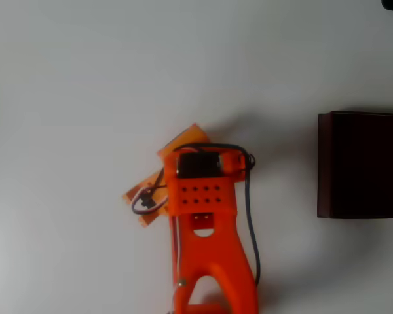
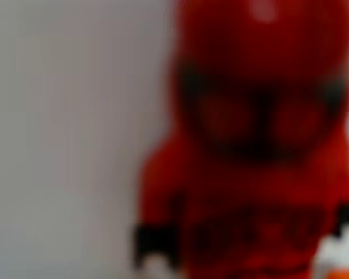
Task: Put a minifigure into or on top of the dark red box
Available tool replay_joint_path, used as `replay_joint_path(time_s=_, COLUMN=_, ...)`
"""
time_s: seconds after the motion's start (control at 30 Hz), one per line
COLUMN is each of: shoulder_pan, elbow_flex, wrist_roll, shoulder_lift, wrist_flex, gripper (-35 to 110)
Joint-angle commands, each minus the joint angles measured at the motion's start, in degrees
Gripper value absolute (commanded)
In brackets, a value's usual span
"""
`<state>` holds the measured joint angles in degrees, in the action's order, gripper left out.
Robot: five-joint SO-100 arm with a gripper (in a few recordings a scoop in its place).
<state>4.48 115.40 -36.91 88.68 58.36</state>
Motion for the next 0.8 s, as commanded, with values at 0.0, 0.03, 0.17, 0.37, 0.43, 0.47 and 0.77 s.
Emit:
replay_joint_path(time_s=0.0, shoulder_pan=0.8, elbow_flex=-0.3, wrist_roll=0.7, shoulder_lift=1.5, wrist_flex=1.4, gripper=13)
replay_joint_path(time_s=0.03, shoulder_pan=1.0, elbow_flex=0.0, wrist_roll=0.9, shoulder_lift=1.7, wrist_flex=1.4, gripper=13)
replay_joint_path(time_s=0.17, shoulder_pan=1.3, elbow_flex=0.5, wrist_roll=1.8, shoulder_lift=1.9, wrist_flex=1.7, gripper=11)
replay_joint_path(time_s=0.37, shoulder_pan=1.7, elbow_flex=0.9, wrist_roll=2.5, shoulder_lift=2.2, wrist_flex=1.8, gripper=3)
replay_joint_path(time_s=0.43, shoulder_pan=1.7, elbow_flex=0.9, wrist_roll=2.4, shoulder_lift=2.2, wrist_flex=1.8, gripper=2)
replay_joint_path(time_s=0.47, shoulder_pan=1.6, elbow_flex=0.8, wrist_roll=2.5, shoulder_lift=2.2, wrist_flex=1.8, gripper=0)
replay_joint_path(time_s=0.77, shoulder_pan=0.7, elbow_flex=-1.8, wrist_roll=5.0, shoulder_lift=6.5, wrist_flex=5.2, gripper=0)
